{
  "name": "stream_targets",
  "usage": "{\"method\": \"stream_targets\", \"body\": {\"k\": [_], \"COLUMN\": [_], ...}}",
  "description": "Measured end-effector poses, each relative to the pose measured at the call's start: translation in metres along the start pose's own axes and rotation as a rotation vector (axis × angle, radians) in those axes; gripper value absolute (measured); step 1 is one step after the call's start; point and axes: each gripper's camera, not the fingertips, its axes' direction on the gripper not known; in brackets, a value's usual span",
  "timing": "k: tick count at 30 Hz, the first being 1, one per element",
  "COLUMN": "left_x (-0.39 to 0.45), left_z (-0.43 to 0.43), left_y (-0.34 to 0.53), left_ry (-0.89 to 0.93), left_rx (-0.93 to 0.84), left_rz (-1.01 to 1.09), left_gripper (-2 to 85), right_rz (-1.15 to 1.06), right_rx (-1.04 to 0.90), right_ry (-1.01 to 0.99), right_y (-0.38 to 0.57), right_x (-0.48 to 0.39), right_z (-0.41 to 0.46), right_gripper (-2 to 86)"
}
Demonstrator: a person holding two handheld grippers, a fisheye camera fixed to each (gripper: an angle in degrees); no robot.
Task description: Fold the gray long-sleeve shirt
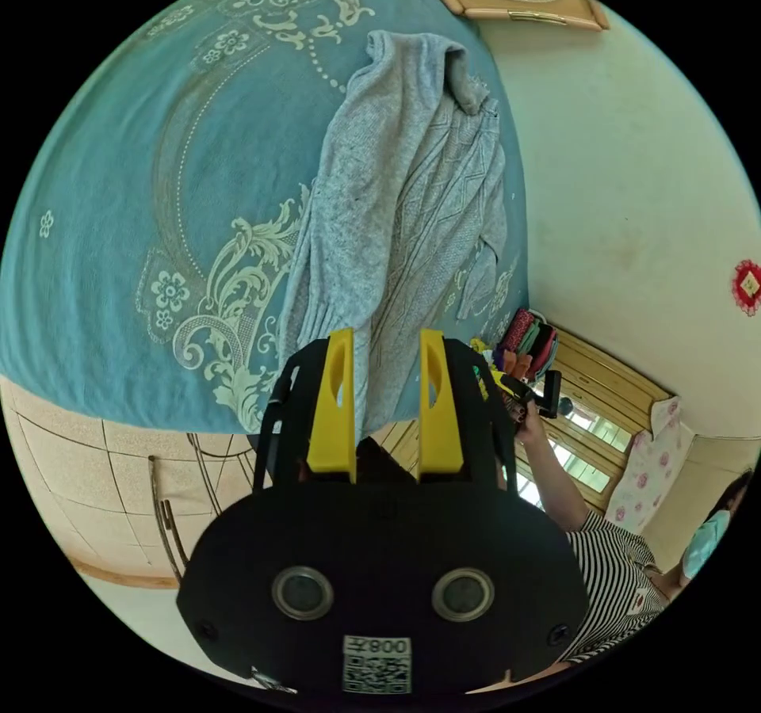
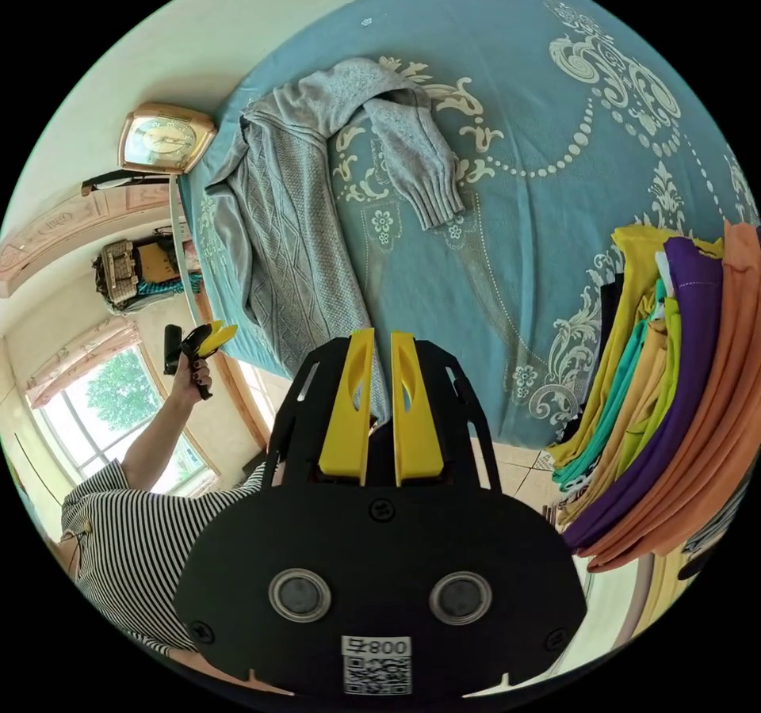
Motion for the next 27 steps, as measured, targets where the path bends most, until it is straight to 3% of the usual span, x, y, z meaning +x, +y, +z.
{"method": "stream_targets", "body": {"k": [4, 17, 23, 27], "left_x": [-0.001, -0.028, -0.025, -0.013], "left_z": [0.008, -0.020, -0.088, -0.171], "left_y": [-0.049, -0.122, -0.138, -0.150], "left_ry": [-0.119, -0.163, -0.196, -0.349], "left_rx": [-0.040, -0.046, 0.007, 0.139], "left_rz": [0.002, 0.023, 0.066, 0.096], "left_gripper": [10.6, 3.4, 3.0, 3.0], "right_rz": [0.001, 0.039, -0.049, -0.132], "right_rx": [0.053, 0.052, -0.017, 0.024], "right_ry": [0.039, 0.266, 0.333, 0.519], "right_y": [-0.059, -0.184, -0.197, -0.202], "right_x": [-0.030, -0.112, -0.169, -0.217], "right_z": [0.019, 0.110, 0.125, 0.087], "right_gripper": [5.9, 6.4, 3.3, 2.8]}}
